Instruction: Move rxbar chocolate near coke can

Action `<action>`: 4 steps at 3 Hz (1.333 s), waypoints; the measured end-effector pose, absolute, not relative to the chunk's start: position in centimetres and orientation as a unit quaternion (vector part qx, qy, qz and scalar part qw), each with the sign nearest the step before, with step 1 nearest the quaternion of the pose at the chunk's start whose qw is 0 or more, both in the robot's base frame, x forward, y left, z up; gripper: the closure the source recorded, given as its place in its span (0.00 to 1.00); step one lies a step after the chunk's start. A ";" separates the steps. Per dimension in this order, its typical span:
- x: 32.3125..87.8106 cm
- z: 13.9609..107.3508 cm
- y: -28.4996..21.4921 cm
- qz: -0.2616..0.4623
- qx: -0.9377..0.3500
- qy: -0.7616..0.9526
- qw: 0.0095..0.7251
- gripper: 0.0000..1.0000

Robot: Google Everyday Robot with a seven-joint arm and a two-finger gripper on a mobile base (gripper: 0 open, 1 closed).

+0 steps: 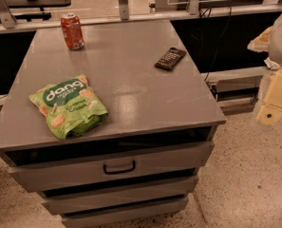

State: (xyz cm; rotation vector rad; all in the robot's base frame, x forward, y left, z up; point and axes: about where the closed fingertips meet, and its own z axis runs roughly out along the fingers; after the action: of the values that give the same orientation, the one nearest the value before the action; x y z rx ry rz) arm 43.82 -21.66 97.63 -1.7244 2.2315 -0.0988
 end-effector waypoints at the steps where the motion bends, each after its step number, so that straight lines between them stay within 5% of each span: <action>1: 43.8 97.6 -21.7 -0.035 -0.603 0.781 0.159 0.00; 4: 56.6 95.2 -17.9 -0.068 -0.701 0.664 0.252 0.00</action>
Offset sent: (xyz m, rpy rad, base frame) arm 0.0713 0.0172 -0.0067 0.0196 -0.2133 0.1522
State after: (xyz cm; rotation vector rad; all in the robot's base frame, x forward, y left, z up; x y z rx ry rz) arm 56.64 -17.88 95.20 -1.9060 1.8073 -0.1854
